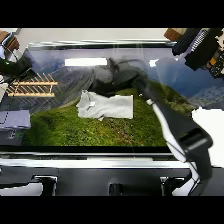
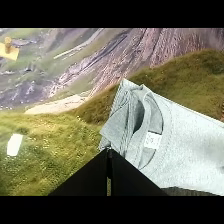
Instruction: Fold the clothes and pants, and hang the long-sleeved shirts on hangers.
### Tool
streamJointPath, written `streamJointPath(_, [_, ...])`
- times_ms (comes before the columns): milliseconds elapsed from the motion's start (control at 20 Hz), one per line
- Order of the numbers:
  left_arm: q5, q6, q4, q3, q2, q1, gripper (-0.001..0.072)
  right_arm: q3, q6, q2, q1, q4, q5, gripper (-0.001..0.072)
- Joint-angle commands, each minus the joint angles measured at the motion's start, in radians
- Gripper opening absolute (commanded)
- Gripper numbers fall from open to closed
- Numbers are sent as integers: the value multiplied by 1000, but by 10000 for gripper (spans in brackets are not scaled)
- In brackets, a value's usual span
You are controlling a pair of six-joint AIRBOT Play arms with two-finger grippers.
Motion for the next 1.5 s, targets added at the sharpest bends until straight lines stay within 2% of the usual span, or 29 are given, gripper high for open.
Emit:
streamJointPath(0, [0,-1,1,1,-3,0,16,0,-32,77,-205,-102,-173,549])
streamJointPath(150, [0,7,4,1,-3,0,17,-63,-107,76,-415,-113,-299,549])
streamJointPath(350, [0,45,5,0,-4,0,17,-272,-207,55,-570,-18,-298,549])
streamJointPath(550, [0,44,4,0,-18,0,17,-385,-311,-12,-547,79,-271,548])
streamJointPath(850, [0,43,4,0,-42,0,17,-387,-347,-131,-441,167,-231,531])
streamJointPath(1000, [0,43,4,0,-51,0,17,-387,-349,-143,-381,182,-161,526])
streamJointPath(1150, [0,43,4,0,-53,0,17,-387,-349,-143,-336,207,-84,344])
streamJointPath(1250, [0,43,3,0,-53,0,17,-384,-353,-141,-320,219,-40,52])
streamJointPath(1350, [0,43,3,0,-53,0,17,-372,-352,-119,-321,248,2,36])
streamJointPath(1450, [0,43,3,0,-53,0,17,-341,-308,-80,-344,247,64,36])
